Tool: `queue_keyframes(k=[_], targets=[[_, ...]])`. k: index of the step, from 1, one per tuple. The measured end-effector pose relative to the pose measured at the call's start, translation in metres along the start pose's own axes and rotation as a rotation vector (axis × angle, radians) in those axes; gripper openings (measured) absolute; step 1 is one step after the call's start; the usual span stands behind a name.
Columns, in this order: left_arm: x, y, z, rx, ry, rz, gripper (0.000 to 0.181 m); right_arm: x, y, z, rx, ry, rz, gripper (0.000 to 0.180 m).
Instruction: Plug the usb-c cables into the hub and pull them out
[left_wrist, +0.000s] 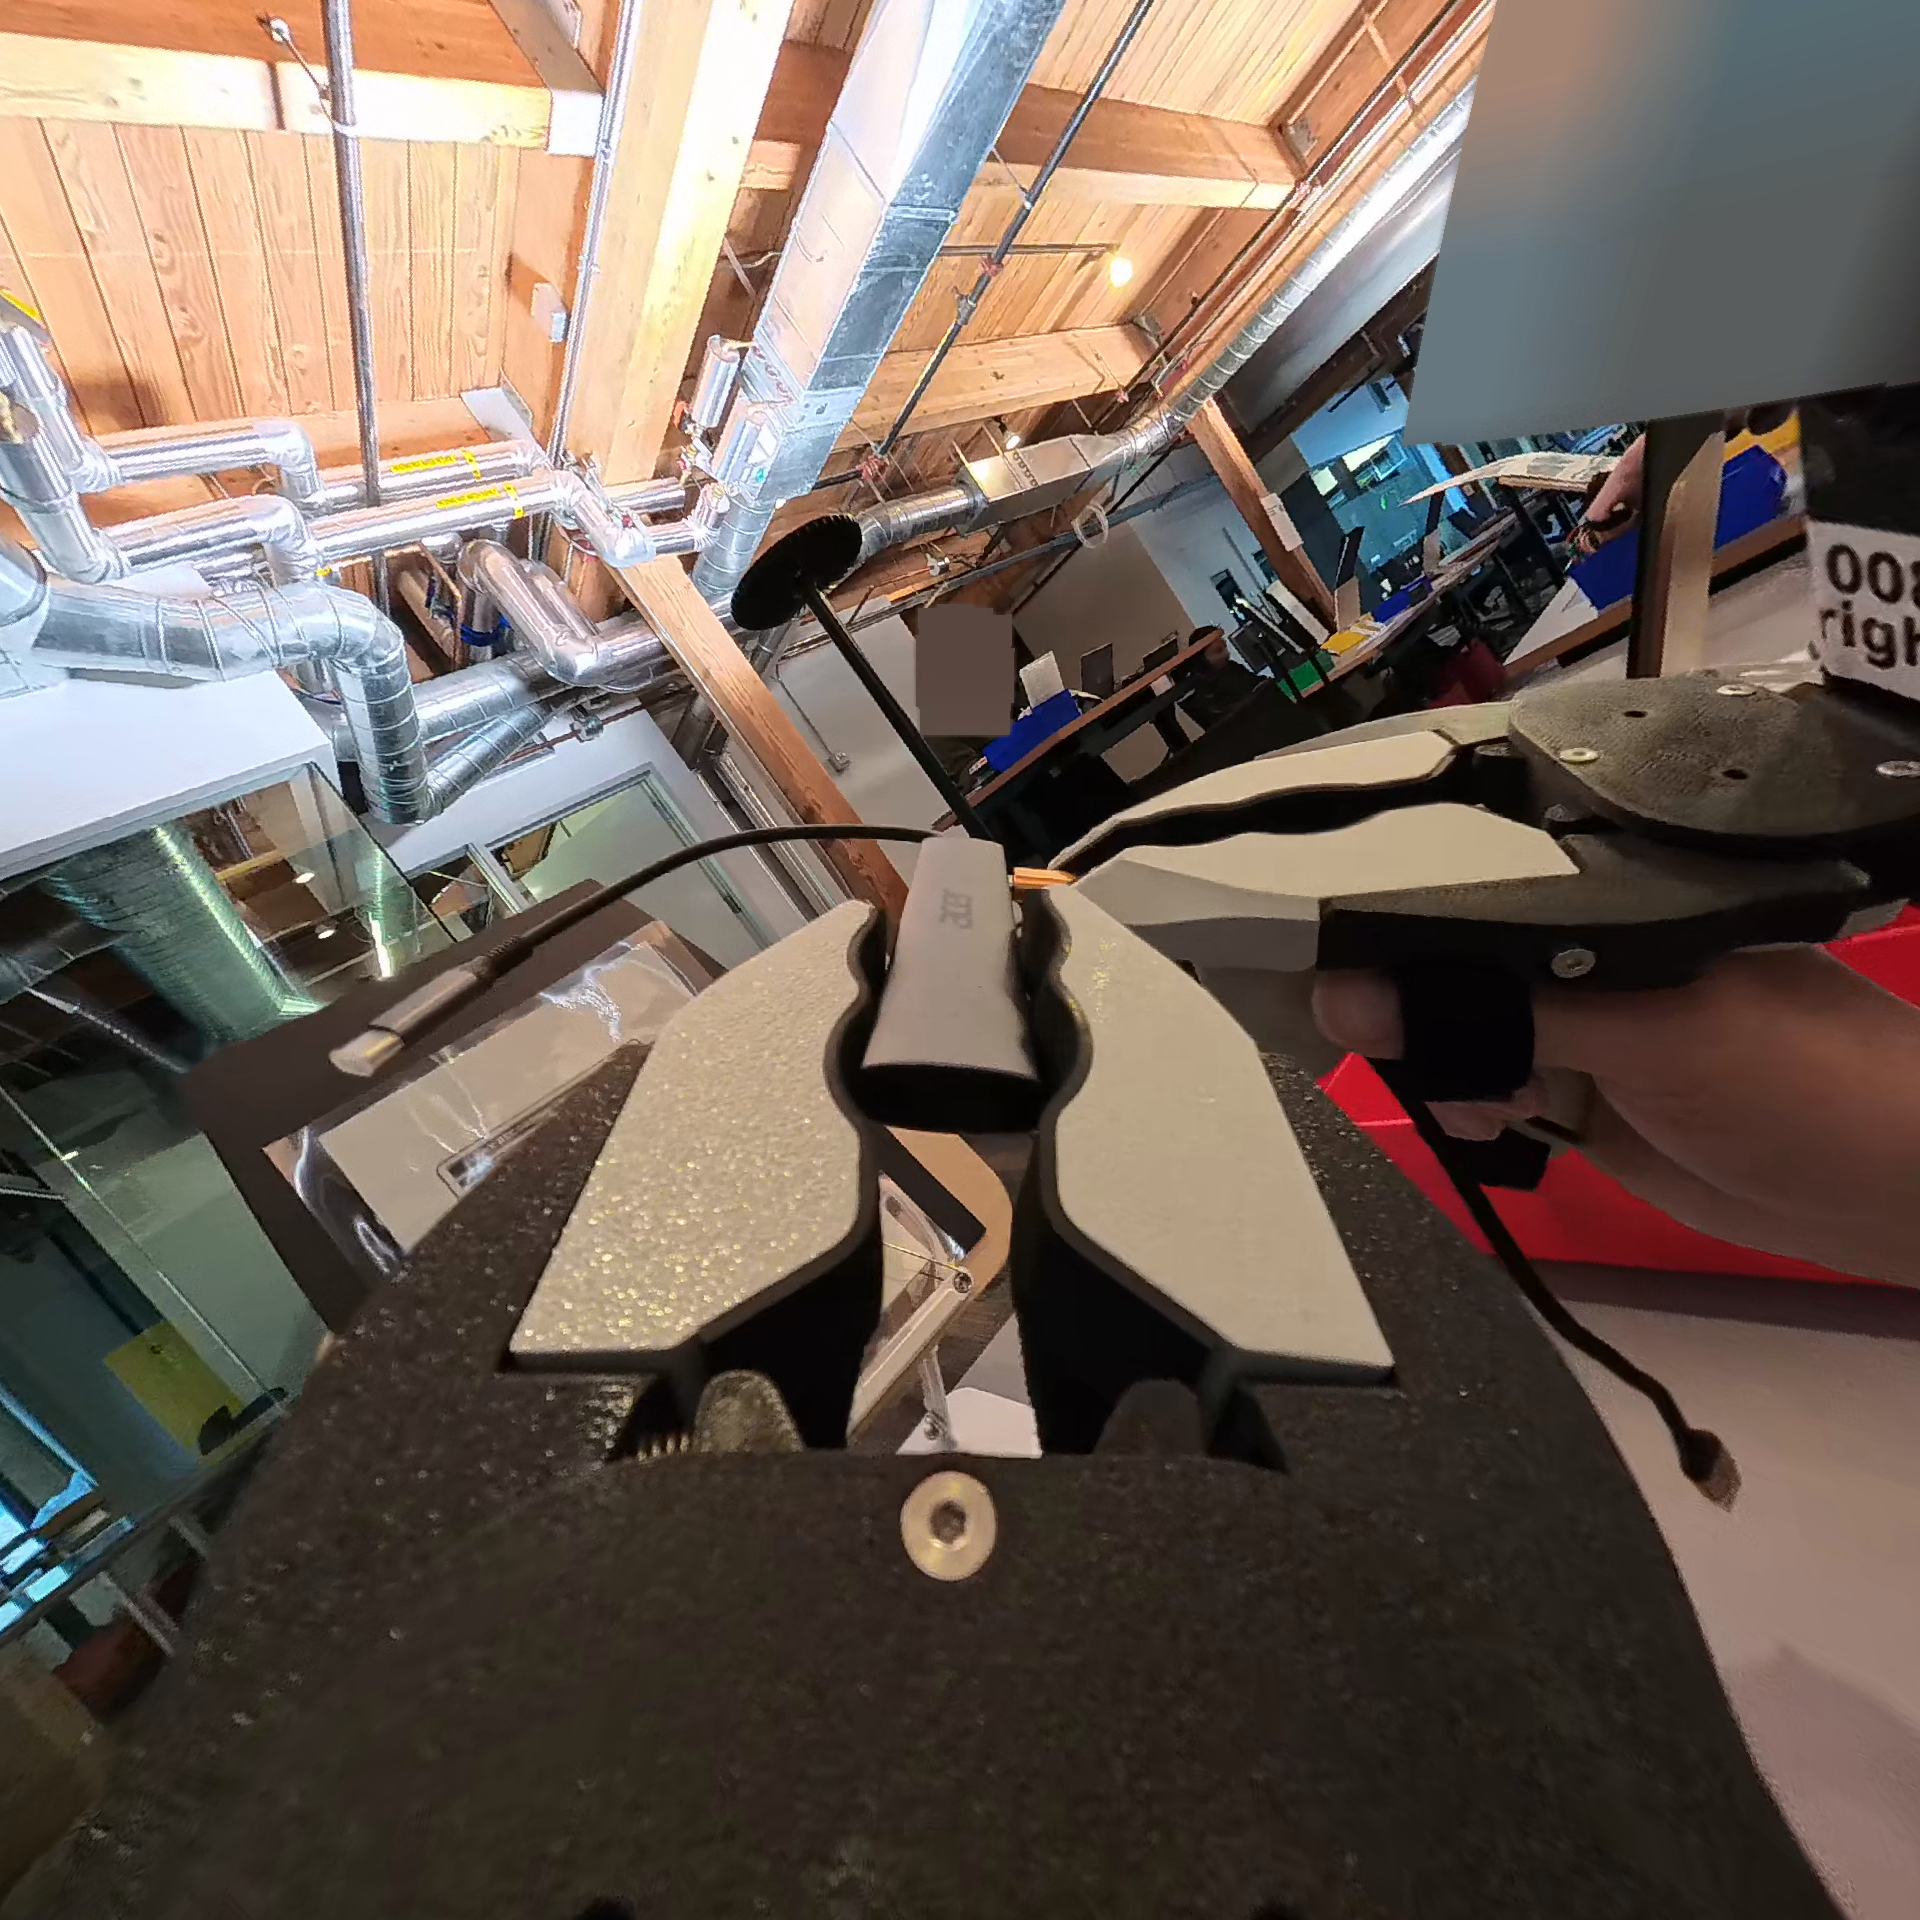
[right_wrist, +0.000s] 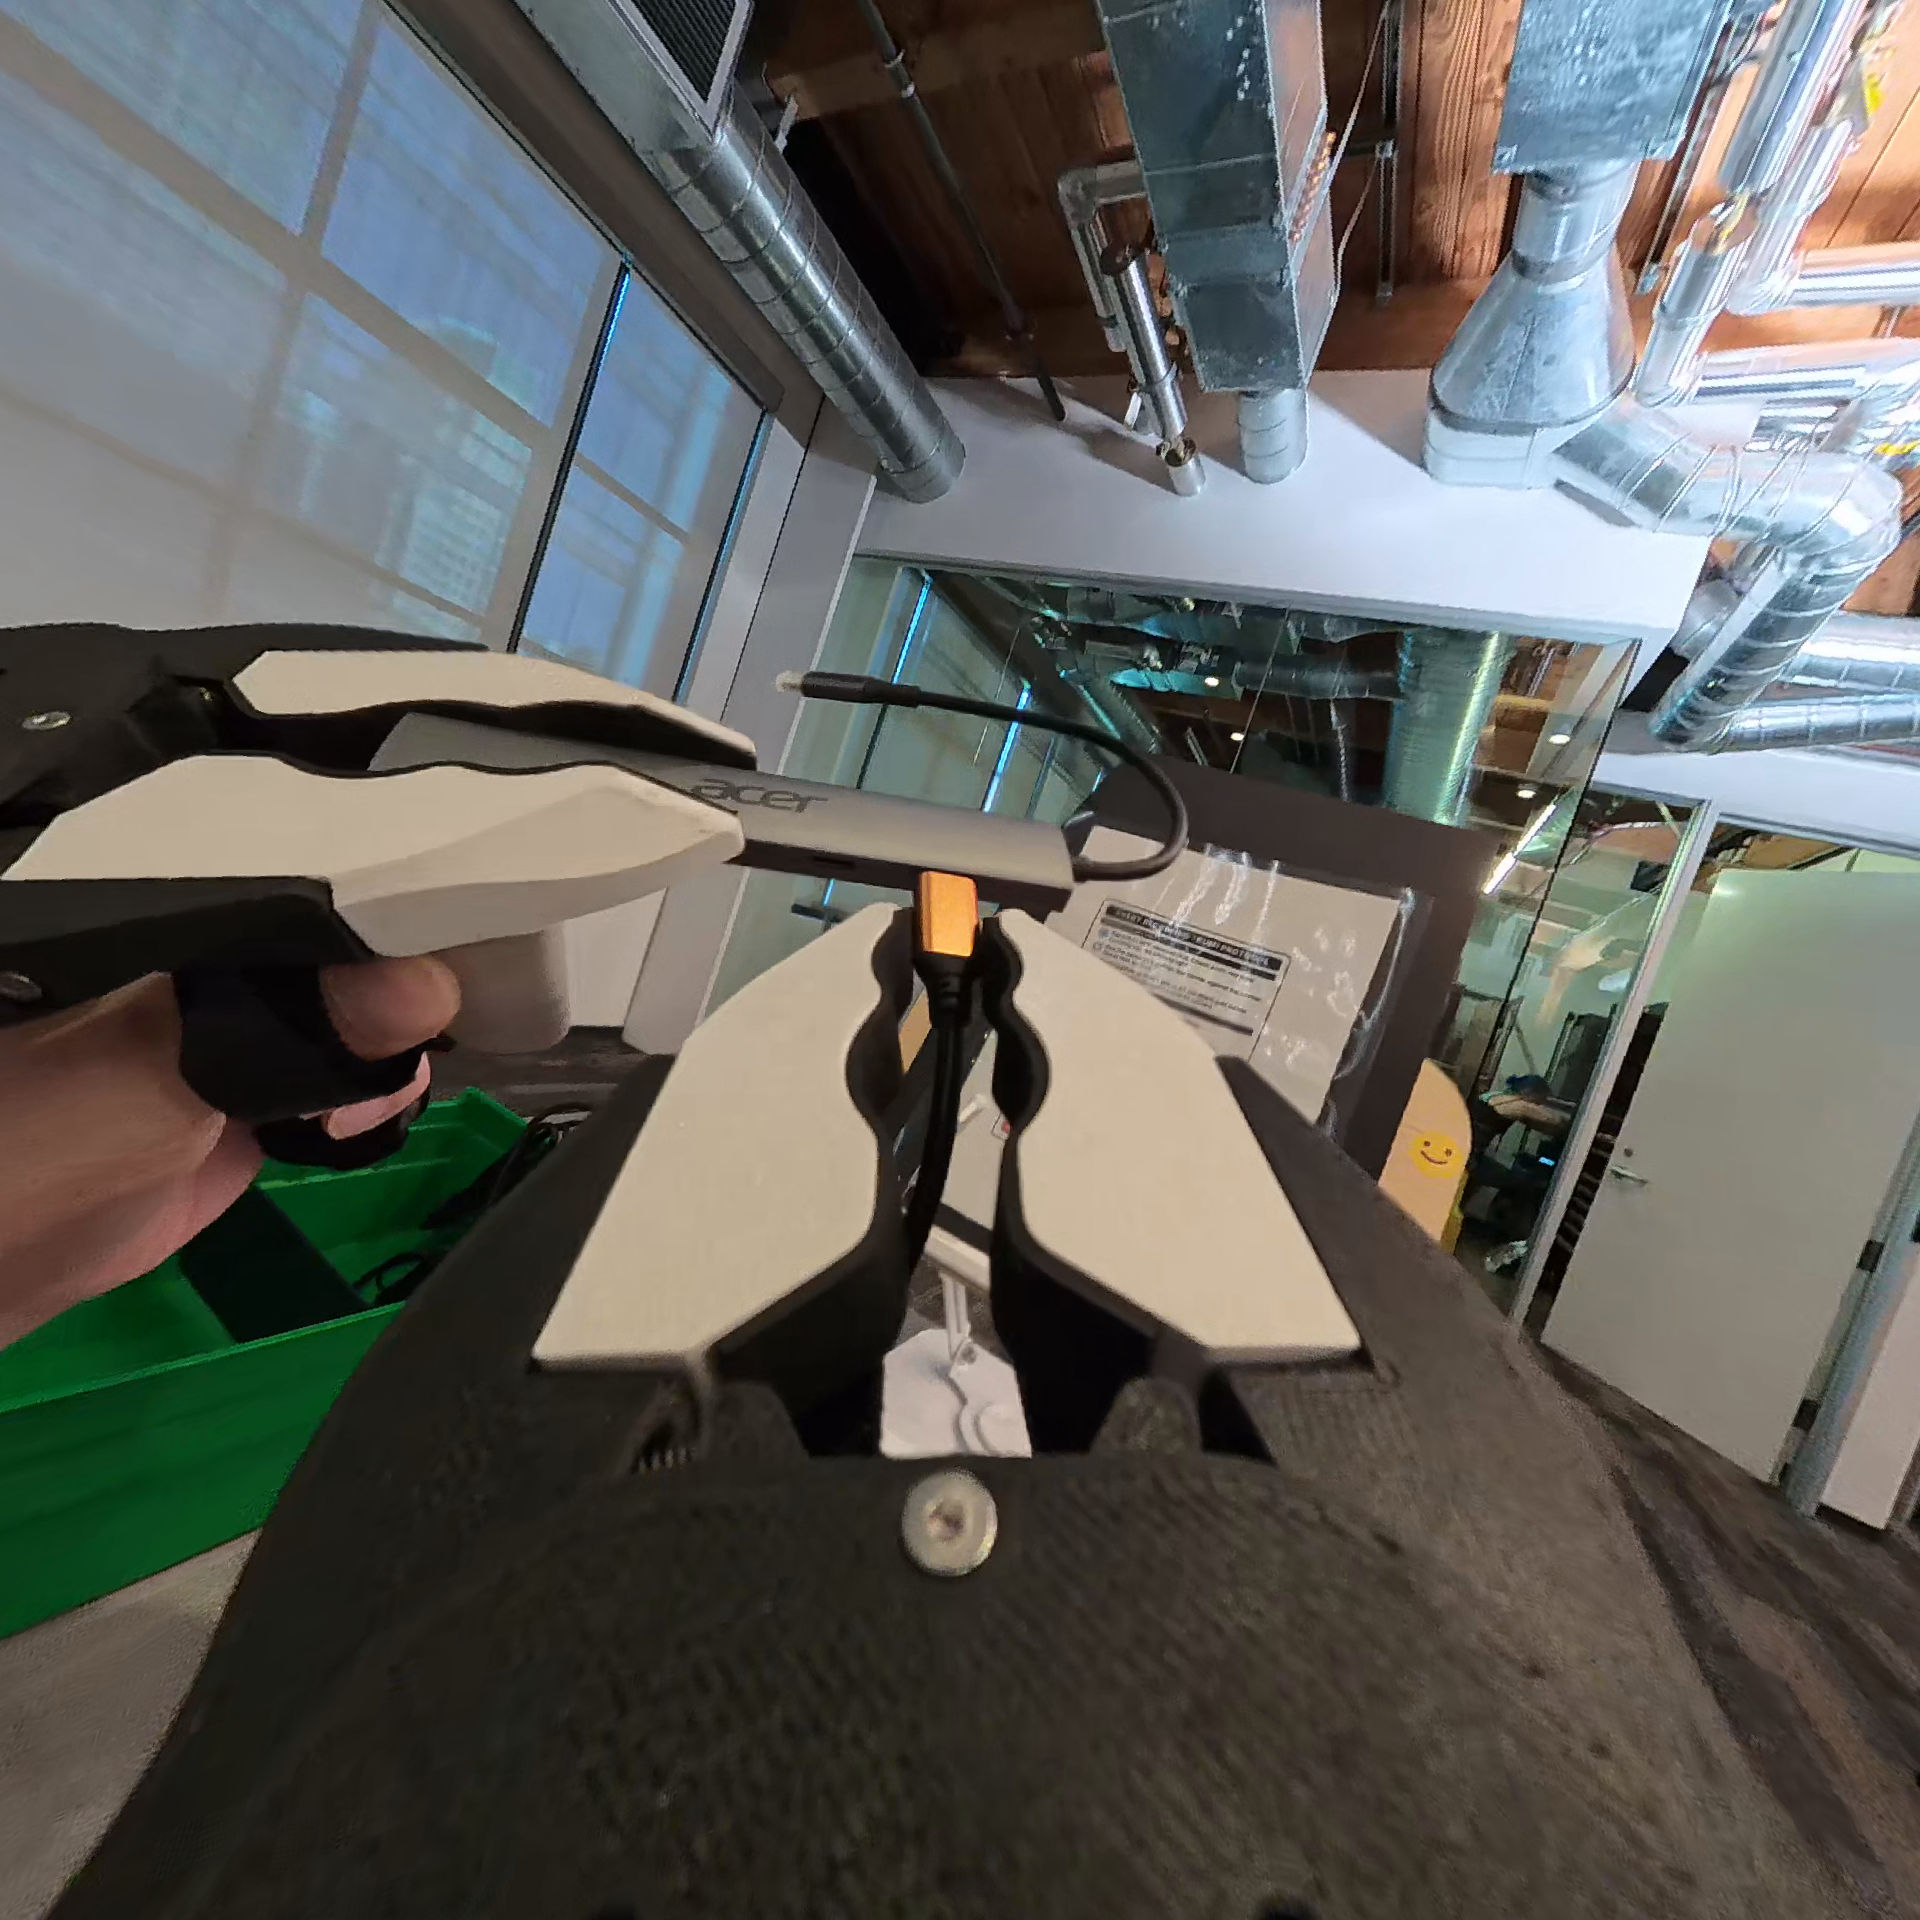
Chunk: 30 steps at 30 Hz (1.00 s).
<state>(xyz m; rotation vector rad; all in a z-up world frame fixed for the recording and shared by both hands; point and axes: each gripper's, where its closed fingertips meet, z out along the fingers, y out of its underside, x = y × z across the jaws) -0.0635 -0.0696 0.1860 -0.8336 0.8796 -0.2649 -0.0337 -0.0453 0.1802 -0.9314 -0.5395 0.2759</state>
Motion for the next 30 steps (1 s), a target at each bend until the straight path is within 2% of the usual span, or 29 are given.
queue_keyframes(k=[11, 14, 19, 23, 30], targets=[[0.003, -0.036, -0.02, 0.109, -0.02, 0.193, 0.026, -0.022, -0.026, -0.01, 0.105, -0.043, -0.076, 0.013], [0.003, -0.037, -0.02, 0.11, -0.009, 0.177, 0.026, -0.021, -0.029, -0.013, 0.119, -0.027, -0.085, 0.013], [0.007, -0.022, -0.008, 0.015, 0.05, -0.021, 0.025, -0.005, -0.029, -0.015, 0.125, 0.022, -0.111, 0.013], [0.007, -0.015, -0.004, -0.022, 0.086, -0.149, 0.025, -0.002, -0.031, -0.016, 0.122, 0.055, -0.206, 0.013], [0.007, -0.017, -0.006, -0.008, 0.019, 0.018, 0.026, -0.003, -0.033, -0.017, 0.132, 0.061, -0.222, 0.013]])
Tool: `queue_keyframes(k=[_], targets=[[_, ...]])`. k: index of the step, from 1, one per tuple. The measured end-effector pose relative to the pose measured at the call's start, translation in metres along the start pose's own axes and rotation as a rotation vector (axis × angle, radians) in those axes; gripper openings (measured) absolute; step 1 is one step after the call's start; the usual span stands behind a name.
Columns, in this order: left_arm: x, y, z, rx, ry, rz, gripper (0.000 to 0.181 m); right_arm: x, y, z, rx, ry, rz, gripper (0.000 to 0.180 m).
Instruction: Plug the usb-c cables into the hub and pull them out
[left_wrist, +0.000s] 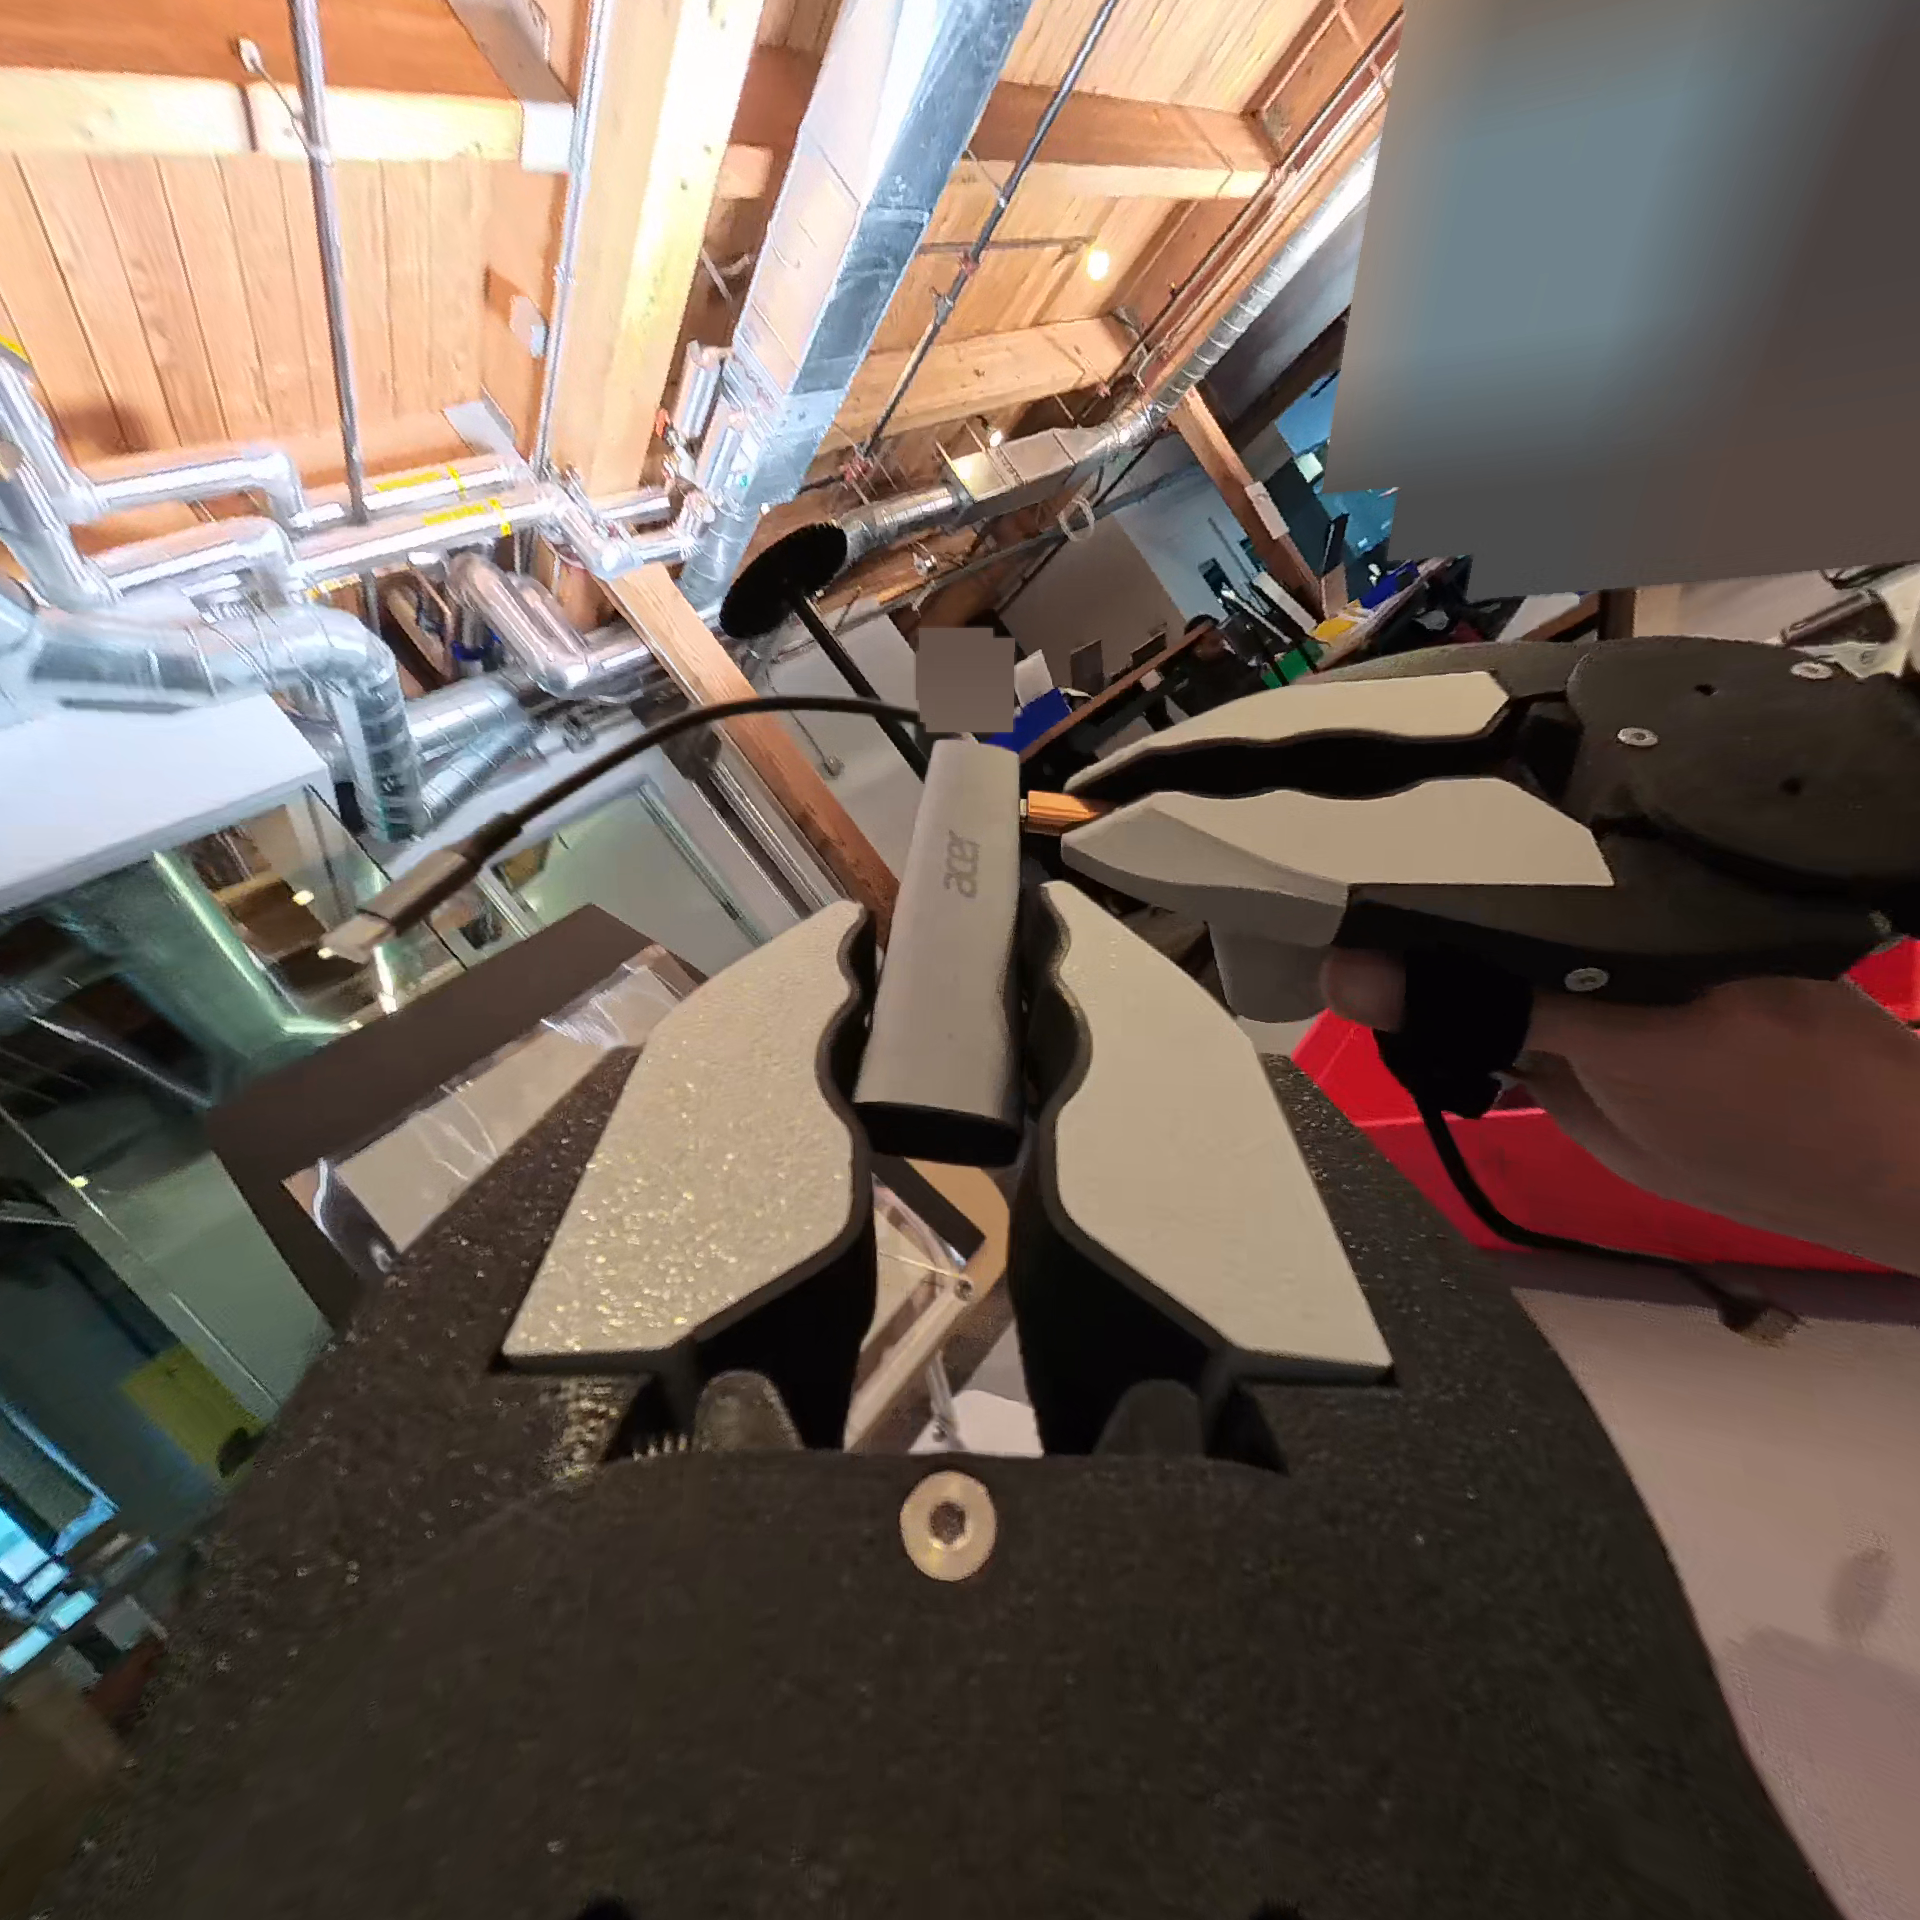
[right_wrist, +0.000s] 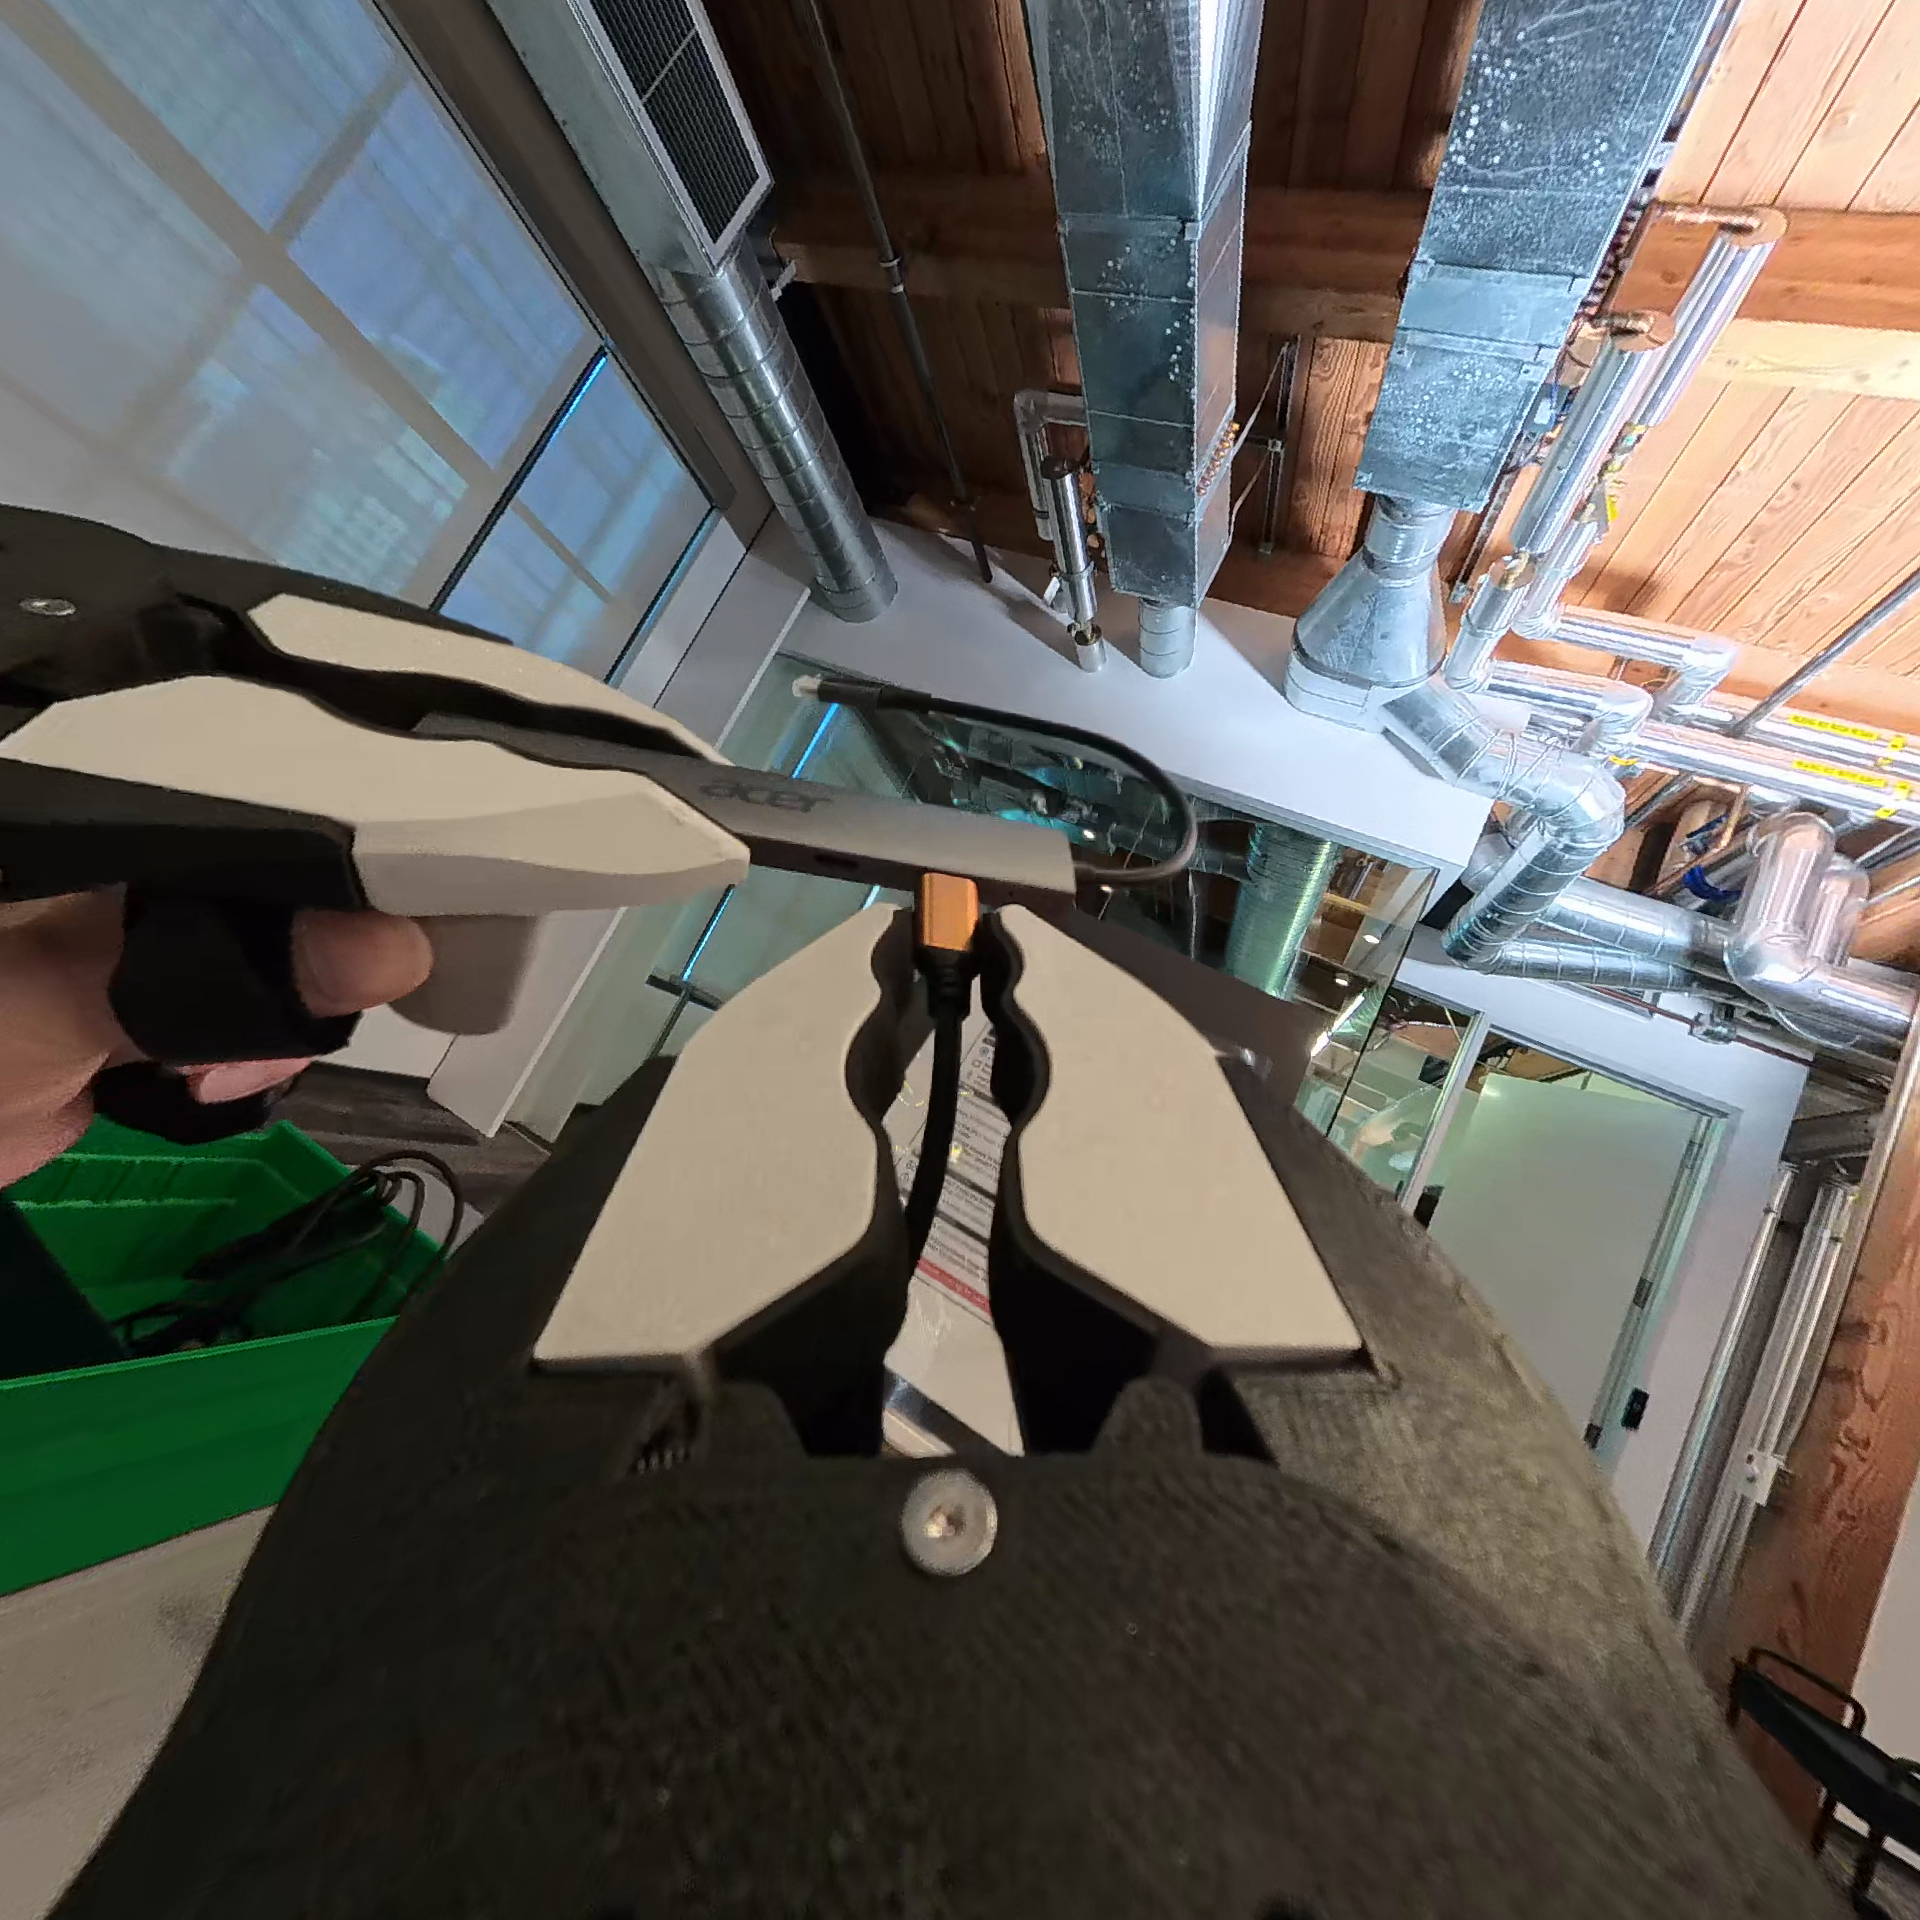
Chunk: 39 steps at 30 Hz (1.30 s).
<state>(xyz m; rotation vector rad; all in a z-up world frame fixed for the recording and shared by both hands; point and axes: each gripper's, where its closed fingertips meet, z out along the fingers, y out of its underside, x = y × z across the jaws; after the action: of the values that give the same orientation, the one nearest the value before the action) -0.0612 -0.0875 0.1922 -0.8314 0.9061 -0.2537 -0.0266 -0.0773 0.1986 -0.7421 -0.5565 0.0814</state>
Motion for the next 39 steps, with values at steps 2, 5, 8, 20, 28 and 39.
queue_keyframes(k=[2, 5, 8, 20, 28, 39], targets=[[0.001, -0.005, -0.002, 0.027, -0.011, 0.034, 0.026, -0.001, -0.006, -0.002, 0.019, 0.006, -0.018, 0.013], [0.002, -0.01, -0.005, 0.051, -0.024, 0.084, 0.026, -0.001, -0.011, -0.004, 0.045, 0.014, -0.034, 0.013], [0.004, -0.015, -0.008, 0.083, -0.036, 0.122, 0.026, -0.003, -0.016, -0.006, 0.069, 0.015, -0.051, 0.013], [0.007, -0.021, -0.01, 0.098, -0.05, 0.127, 0.027, -0.002, -0.021, -0.009, 0.075, 0.062, 0.001, 0.013], [-0.013, -0.022, -0.017, 0.076, -0.126, 0.132, 0.024, -0.005, -0.025, -0.01, 0.114, -0.042, -0.03, 0.013], [-0.088, -0.033, -0.067, 0.123, -0.14, -0.1, 0.025, 0.064, -0.015, -0.03, -0.15, -0.338, 0.035, 0.013]])
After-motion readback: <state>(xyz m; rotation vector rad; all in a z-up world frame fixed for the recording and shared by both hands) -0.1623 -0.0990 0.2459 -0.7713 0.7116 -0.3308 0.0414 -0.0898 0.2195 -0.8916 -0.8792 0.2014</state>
